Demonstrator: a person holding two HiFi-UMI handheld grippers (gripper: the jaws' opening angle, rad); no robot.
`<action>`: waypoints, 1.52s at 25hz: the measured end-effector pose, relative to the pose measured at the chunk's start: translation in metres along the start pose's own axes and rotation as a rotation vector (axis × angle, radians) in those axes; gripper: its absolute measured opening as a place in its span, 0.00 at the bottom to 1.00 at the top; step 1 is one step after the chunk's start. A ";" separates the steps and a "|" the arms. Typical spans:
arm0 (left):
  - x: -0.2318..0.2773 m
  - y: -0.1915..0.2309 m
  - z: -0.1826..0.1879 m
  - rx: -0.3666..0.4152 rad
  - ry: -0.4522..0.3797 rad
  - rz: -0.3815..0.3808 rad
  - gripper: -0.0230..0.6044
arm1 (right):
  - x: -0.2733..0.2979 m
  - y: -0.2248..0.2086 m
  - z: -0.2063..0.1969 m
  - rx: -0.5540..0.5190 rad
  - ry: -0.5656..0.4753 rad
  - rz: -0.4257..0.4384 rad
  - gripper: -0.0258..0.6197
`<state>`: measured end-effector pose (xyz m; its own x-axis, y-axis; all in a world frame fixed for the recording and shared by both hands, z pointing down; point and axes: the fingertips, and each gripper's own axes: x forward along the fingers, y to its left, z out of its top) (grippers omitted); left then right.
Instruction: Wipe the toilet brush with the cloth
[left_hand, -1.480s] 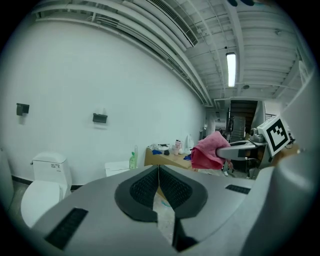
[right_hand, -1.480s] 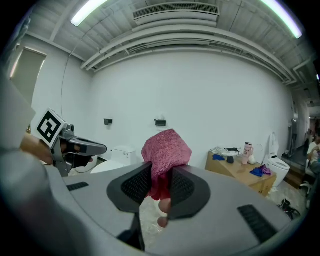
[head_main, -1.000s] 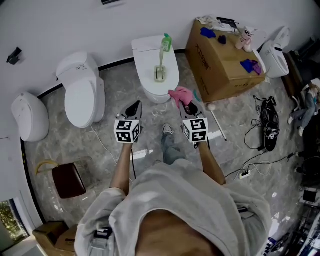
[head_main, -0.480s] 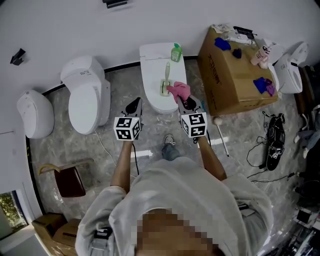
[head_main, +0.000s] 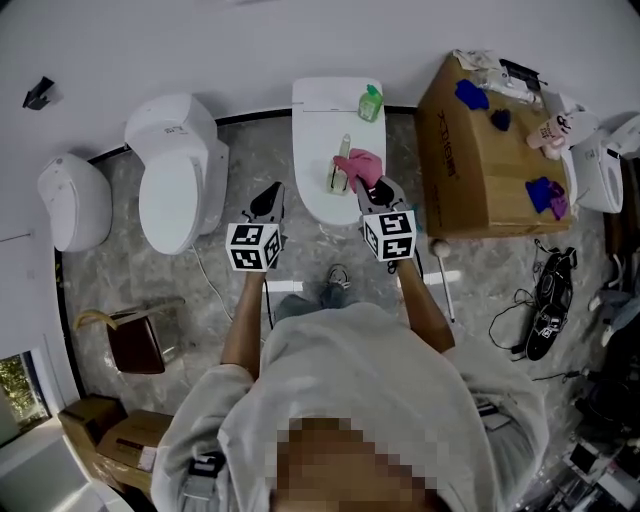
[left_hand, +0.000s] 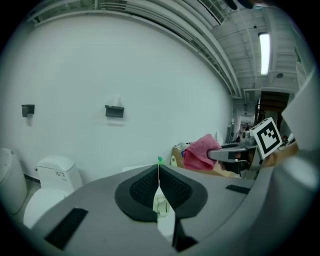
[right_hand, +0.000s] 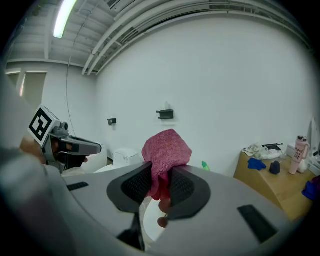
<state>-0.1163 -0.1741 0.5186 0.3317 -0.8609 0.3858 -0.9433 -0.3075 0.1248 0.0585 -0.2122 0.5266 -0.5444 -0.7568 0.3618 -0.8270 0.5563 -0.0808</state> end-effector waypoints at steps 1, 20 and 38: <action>0.002 0.002 -0.001 -0.003 0.004 0.002 0.07 | 0.005 -0.001 0.000 0.003 0.003 0.002 0.18; 0.058 0.024 -0.015 -0.025 0.090 -0.126 0.07 | 0.083 -0.011 -0.007 0.045 0.087 -0.055 0.18; 0.065 0.033 -0.040 -0.028 0.157 -0.168 0.07 | 0.088 -0.005 -0.066 0.112 0.194 -0.067 0.18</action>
<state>-0.1259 -0.2239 0.5846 0.4808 -0.7241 0.4945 -0.8755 -0.4282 0.2241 0.0242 -0.2591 0.6207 -0.4595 -0.7047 0.5406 -0.8767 0.4575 -0.1489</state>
